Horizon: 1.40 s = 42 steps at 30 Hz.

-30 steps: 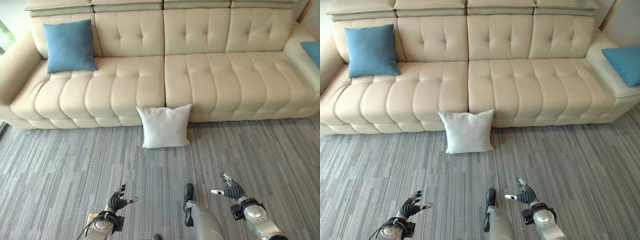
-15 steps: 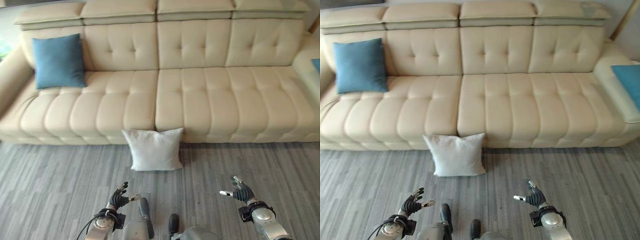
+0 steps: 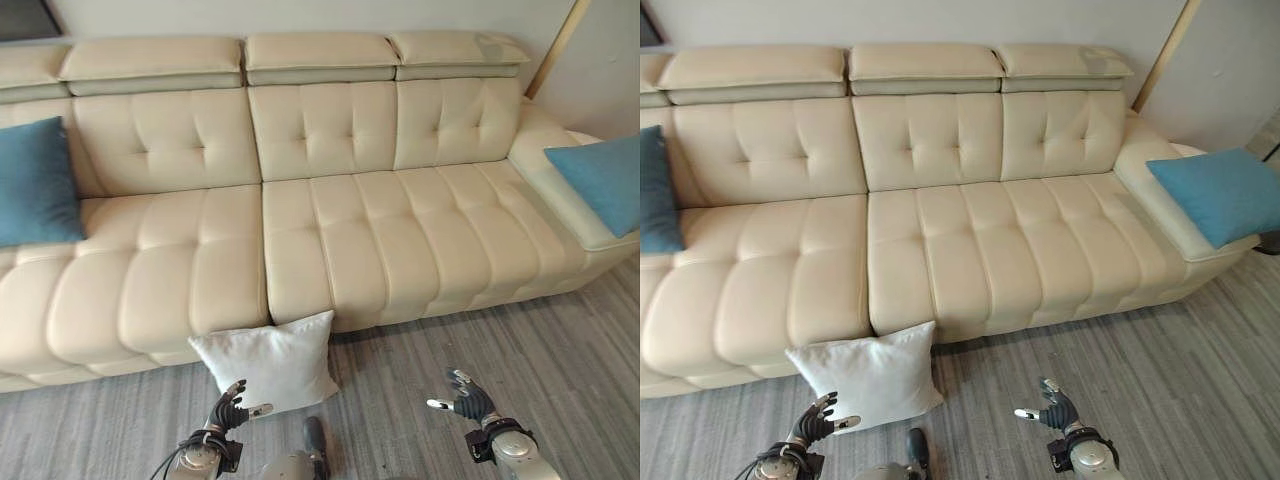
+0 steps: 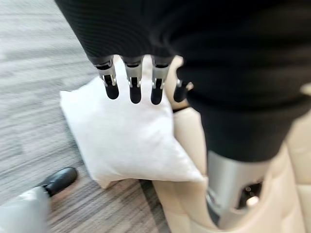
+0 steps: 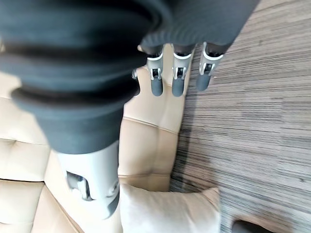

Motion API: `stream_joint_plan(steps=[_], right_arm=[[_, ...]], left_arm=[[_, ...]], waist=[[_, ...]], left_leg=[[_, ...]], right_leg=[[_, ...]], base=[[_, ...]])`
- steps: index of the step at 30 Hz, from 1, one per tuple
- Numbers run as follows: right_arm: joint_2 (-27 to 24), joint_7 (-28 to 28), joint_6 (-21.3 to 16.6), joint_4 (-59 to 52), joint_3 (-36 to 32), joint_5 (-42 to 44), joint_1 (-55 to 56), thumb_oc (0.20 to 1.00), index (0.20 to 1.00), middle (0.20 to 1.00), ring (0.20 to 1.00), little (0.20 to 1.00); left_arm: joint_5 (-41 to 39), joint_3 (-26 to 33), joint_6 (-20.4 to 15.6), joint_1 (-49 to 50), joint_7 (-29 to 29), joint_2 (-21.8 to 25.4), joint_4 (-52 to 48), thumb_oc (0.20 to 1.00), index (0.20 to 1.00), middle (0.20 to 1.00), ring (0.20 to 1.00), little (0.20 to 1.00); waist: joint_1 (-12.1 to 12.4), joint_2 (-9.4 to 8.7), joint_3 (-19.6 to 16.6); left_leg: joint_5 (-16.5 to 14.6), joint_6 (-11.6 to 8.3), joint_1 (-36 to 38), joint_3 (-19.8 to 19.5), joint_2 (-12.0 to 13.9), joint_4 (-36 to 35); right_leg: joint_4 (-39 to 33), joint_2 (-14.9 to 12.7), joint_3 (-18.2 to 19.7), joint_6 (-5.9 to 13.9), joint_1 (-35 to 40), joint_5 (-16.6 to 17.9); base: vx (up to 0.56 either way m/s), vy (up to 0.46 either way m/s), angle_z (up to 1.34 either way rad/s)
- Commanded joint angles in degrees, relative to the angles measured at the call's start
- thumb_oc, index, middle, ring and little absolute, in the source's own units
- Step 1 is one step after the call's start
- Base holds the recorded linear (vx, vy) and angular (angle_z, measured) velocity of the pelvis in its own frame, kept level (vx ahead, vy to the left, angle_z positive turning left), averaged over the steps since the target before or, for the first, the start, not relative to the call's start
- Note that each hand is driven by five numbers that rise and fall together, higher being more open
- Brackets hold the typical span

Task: Pick up all the scattered cushions and arrange them neatly on the sofa.

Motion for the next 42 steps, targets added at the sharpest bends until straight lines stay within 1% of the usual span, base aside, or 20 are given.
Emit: stream_joint_plan(steps=[1,2,3,4,5,6,8,13,17,19,22,25,28,29,30,32,33,36,39,42], right_arm=[[-0.3,0.0,-1.8,-1.1,-1.4,-0.2,-4.7,1.000,1.000,1.000,1.000,1.000],[-0.3,-0.1,-1.8,-1.2,-0.9,-0.4,-4.9,1.000,1.000,1.000,1.000,1.000],[-0.3,-0.1,-1.8,-1.2,-0.9,-0.4,-4.9,1.000,1.000,1.000,1.000,1.000],[-0.4,0.0,-1.8,-1.1,-0.7,-0.4,-5.1,1.000,1.000,1.000,1.000,1.000],[-0.7,-0.3,-1.8,-0.2,0.3,-0.5,-5.3,1.000,1.000,1.000,1.000,1.000],[-0.8,-0.5,-1.9,0.3,0.0,-0.4,-5.7,1.000,1.000,1.000,1.000,1.000],[-0.7,-0.3,-1.9,0.2,0.0,0.1,-4.5,1.000,1.000,1.000,1.000,1.000],[-1.6,-0.6,-1.9,1.0,-2.5,1.3,-2.9,1.000,1.000,1.000,1.000,1.000],[-1.8,-0.7,-1.8,1.8,-2.8,1.4,-2.7,1.000,1.000,1.000,1.000,1.000],[-1.8,-0.5,-1.7,2.0,-2.8,1.7,-2.4,1.000,1.000,1.000,1.000,1.000],[-2.0,-0.7,-1.6,2.1,-3.0,2.2,-2.1,1.000,1.000,1.000,1.000,1.000],[-1.8,-0.3,-1.5,2.1,-3.6,2.1,-1.7,1.000,1.000,1.000,1.000,1.000],[-1.3,-0.3,-1.2,1.8,-3.0,0.7,-2.6,1.000,1.000,1.000,1.000,1.000],[-1.1,-0.4,-1.1,1.7,-2.6,0.4,-3.4,1.000,1.000,1.000,1.000,1.000],[-1.1,-0.4,-1.1,1.7,-2.6,0.4,-3.4,1.000,1.000,1.000,1.000,1.000],[-0.7,-0.6,-1.0,1.4,-1.9,0.1,-5.1,1.000,1.000,1.000,1.000,1.000],[-0.4,-0.9,-1.3,1.4,-1.2,0.0,-6.3,1.000,1.000,1.000,1.000,1.000],[-0.4,-1.4,-1.3,2.2,-0.9,-0.7,-6.9,1.000,1.000,1.000,1.000,1.000],[-0.8,-2.6,-1.3,5.3,-0.6,-0.9,-8.8,1.000,1.000,1.000,1.000,1.000],[-0.9,-3.7,-1.4,6.4,-1.1,0.0,-10.6,1.000,1.000,1.000,1.000,1.000]], left_arm=[[0.5,0.6,-2.1,-1.1,1.1,1.8,-3.1,1.000,1.000,1.000,1.000,1.000],[0.3,0.6,-2.3,-1.5,1.3,1.9,-2.6,1.000,1.000,1.000,1.000,1.000],[0.3,0.7,-2.3,-1.5,1.3,1.9,-2.6,1.000,1.000,1.000,1.000,1.000],[0.3,0.6,-2.3,-1.6,1.3,2.0,-2.3,1.000,1.000,1.000,1.000,1.000],[0.4,0.4,-2.2,-1.9,1.7,1.8,-0.8,1.000,1.000,1.000,1.000,1.000],[0.5,0.5,-2.2,-1.8,1.8,1.8,-1.1,1.000,1.000,1.000,1.000,1.000],[1.0,-0.1,-2.2,-1.4,1.0,1.3,-0.4,1.000,1.000,1.000,1.000,1.000],[1.5,-1.0,-2.2,-0.5,-0.2,0.5,-2.0,1.000,1.000,1.000,1.000,1.000],[1.8,-1.1,-2.0,0.0,-0.3,0.4,-1.7,1.000,1.000,1.000,1.000,1.000],[1.2,-1.0,-1.8,-0.7,0.3,0.3,-1.1,1.000,1.000,1.000,1.000,1.000],[0.2,-1.5,-1.8,-2.0,0.9,0.4,-1.2,1.000,1.000,1.000,1.000,1.000],[0.2,-1.6,-1.7,-2.0,0.8,0.3,-1.1,1.000,1.000,1.000,1.000,1.000],[0.7,-1.4,-1.8,-1.8,1.0,0.8,-1.2,1.000,1.000,1.000,1.000,1.000],[0.7,-1.1,-1.8,-1.9,1.1,1.2,-1.4,1.000,1.000,1.000,1.000,1.000],[0.7,-1.1,-1.7,-1.9,1.1,1.2,-1.4,1.000,1.000,1.000,1.000,1.000],[0.5,-0.2,-1.7,-2.6,1.7,2.3,-1.7,1.000,1.000,1.000,1.000,1.000],[0.2,0.5,-1.8,-3.1,2.1,3.3,-1.7,1.000,1.000,1.000,1.000,1.000],[-0.3,1.6,-2.1,-3.2,2.2,3.8,-1.4,1.000,1.000,1.000,1.000,1.000],[-2.0,2.7,-3.1,-4.2,3.4,4.9,-0.9,1.000,1.000,1.000,1.000,1.000],[-5.1,4.2,-3.6,-5.8,4.1,5.2,-1.9,1.000,1.000,1.000,1.000,1.000]], waist=[[3.3,0.27,0.8],[3.0,0.46,0.5],[3.0,0.44,0.6],[2.8,0.61,0.6],[2.3,0.92,1.0],[2.0,1.23,1.6],[1.3,0.69,1.9],[0.6,0.66,2.8],[0.2,0.39,2.6],[0.1,0.04,1.7],[0.1,-0.22,1.6],[-0.1,0.27,1.3],[0.3,0.24,1.5],[0.6,0.22,1.8],[0.7,0.17,1.7],[1.2,0.42,2.8],[1.6,1.18,3.7],[1.5,1.72,3.8],[2.1,1.66,4.5],[2.8,1.09,6.2]], left_leg=[[-2.7,-11.72,-1.6,0.5,7.6,3.8],[-2.6,-11.70,-0.2,0.3,7.2,2.3],[-2.5,-11.71,0.0,0.3,7.2,2.2],[-2.5,-11.75,0.6,0.0,7.0,1.5],[-2.5,-11.85,1.9,-0.3,6.9,0.3],[-2.3,-11.95,2.2,-0.9,7.2,0.5],[-2.5,-12.08,2.4,-1.3,6.5,1.4],[-4.1,-14.36,0.2,-0.4,6.1,7.6],[-4.8,-14.83,-0.5,-0.5,8.4,9.5],[-3.5,-15.81,-0.4,-2.3,12.0,7.9],[-1.3,-16.88,-2.0,-4.2,14.9,7.5],[-2.1,-17.01,-1.1,-4.6,14.4,6.5],[-4.8,-15.40,0.0,-4.2,11.5,6.7],[-5.5,-14.58,0.4,-3.6,10.8,6.6],[-5.5,-14.54,0.3,-3.4,10.8,6.6],[-6.2,-12.88,0.8,-2.5,9.8,6.5],[-6.7,-12.10,1.6,-1.8,9.6,6.0],[-6.7,-11.77,2.9,-2.8,8.2,5.0],[-7.0,-12.03,2.6,-3.7,7.3,5.1],[-7.4,-11.96,-0.9,-4.4,6.3,7.6]], right_leg=[[-11.5,-8.8,0.3,4.13,-0.4,15.3],[-13.3,-7.0,-0.2,3.46,-1.6,14.2],[-13.2,-7.0,-0.3,3.46,-1.5,14.2],[-14.4,-5.5,0.0,2.94,-2.1,13.1],[-17.3,-2.8,0.1,1.12,-4.9,11.5],[-16.6,-3.1,-0.6,1.34,-5.8,11.5],[-19.6,-2.1,0.7,-0.16,-3.4,10.4],[-22.0,-2.9,-1.6,-1.67,-1.2,10.2],[-22.3,-4.1,-2.2,-1.85,-0.7,10.0],[-22.6,-5.7,-2.5,-1.25,-0.6,9.7],[-22.8,-7.0,-2.9,-0.75,0.2,9.1],[-22.6,-7.7,-3.1,-0.03,1.2,8.6],[-19.8,-11.0,-1.2,1.78,-0.6,11.4],[-17.4,-12.1,-0.7,2.44,-2.3,13.5],[-17.3,-12.1,-0.5,2.48,-2.5,13.4],[-11.0,-13.5,0.0,3.10,-6.1,17.0],[-7.0,-14.1,-1.3,3.06,-8.8,17.6],[-8.5,-11.9,-1.1,2.14,-10.5,15.7],[-15.0,-12.7,-4.6,2.01,-10.2,14.3],[-14.3,-11.2,-1.4,1.57,-12.7,13.7]], base=[[0.11,0.042,0.22],[0.07,0.025,0.16],[0.10,0.025,0.04],[0.09,-0.035,0.25],[0.09,-0.047,0.22],[0.08,-0.067,0.17],[0.05,-0.061,0.06],[-0.02,-0.008,0.48],[0.02,0.104,0.41],[0.11,0.189,0.20],[0.14,0.207,0.02],[0.15,0.220,0.08],[0.19,0.366,-0.16],[0.05,0.182,-0.17],[0.03,0.177,-0.35],[0.05,0.248,-0.54],[0.09,0.270,-0.53],[0.12,0.128,-0.23],[0.08,-0.019,0.14],[-0.08,-0.039,0.28]])
